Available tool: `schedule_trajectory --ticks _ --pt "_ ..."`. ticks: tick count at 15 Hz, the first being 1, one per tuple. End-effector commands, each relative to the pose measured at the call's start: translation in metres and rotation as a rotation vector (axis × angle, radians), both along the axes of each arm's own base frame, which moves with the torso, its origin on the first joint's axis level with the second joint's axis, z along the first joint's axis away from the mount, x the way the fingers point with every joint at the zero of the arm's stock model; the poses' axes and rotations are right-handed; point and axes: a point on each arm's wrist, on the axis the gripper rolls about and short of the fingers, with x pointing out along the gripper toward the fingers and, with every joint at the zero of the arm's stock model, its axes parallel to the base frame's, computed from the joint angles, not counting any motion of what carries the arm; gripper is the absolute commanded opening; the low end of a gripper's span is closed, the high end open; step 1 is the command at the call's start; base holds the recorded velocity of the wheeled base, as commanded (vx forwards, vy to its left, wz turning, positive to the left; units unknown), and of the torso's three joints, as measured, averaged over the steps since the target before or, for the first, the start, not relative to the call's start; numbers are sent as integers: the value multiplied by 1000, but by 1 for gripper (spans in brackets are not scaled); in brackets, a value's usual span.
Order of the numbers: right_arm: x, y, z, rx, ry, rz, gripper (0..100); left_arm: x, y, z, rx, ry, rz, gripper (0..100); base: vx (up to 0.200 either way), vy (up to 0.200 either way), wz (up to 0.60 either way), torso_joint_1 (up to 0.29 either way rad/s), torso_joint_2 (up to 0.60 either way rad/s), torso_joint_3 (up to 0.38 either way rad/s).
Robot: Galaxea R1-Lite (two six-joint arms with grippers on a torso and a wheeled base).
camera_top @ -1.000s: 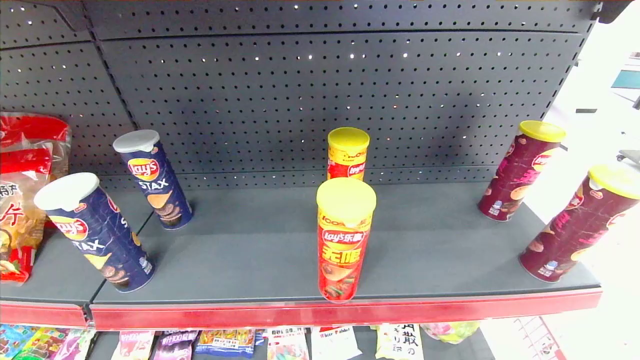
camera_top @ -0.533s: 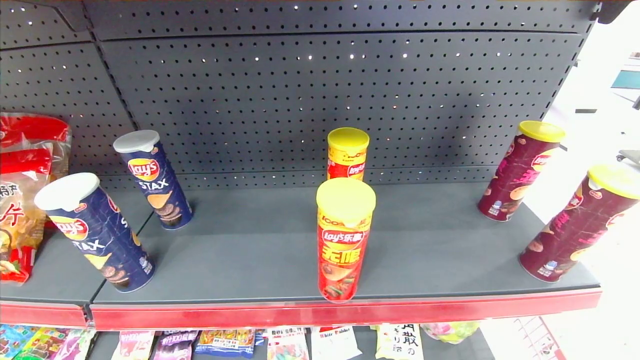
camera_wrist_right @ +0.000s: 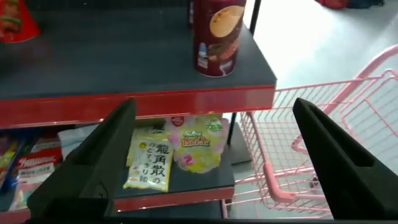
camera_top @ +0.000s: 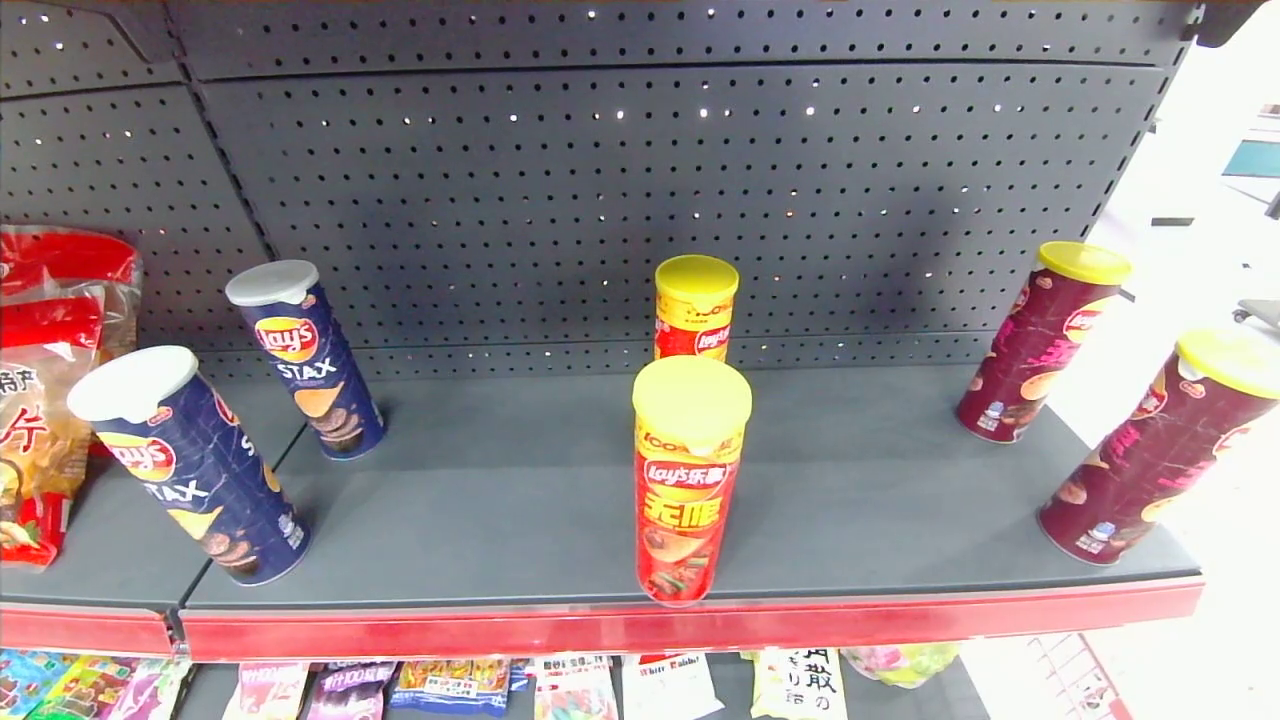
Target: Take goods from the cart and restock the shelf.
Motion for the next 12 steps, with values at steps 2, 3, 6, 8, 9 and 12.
schedule_trajectory --ticks 2,3,6,8,9,12 --pt "0 -1 -5 -20 38 183 100 6 0 0 16 104 200 100 0 0 0 0 0 0" --pt "-2 -2 -5 -18 21 230 100 7 0 0 13 117 254 100 0 0 0 0 0 0" --pt "-4 -3 -7 27 1 138 100 -5 -4 -2 -9 -42 -23 100 0 0 0 0 0 0" --pt "-8 -3 -8 49 -51 109 100 -7 -7 -9 -13 -49 -159 100 0 0 0 0 0 0" --pt "-8 -3 -8 41 -52 92 100 -7 -7 -9 -17 -51 -150 100 0 0 0 0 0 0" --pt "-8 -4 -8 40 -53 67 100 -7 -5 -9 -36 -55 -50 100 0 0 0 0 0 0"
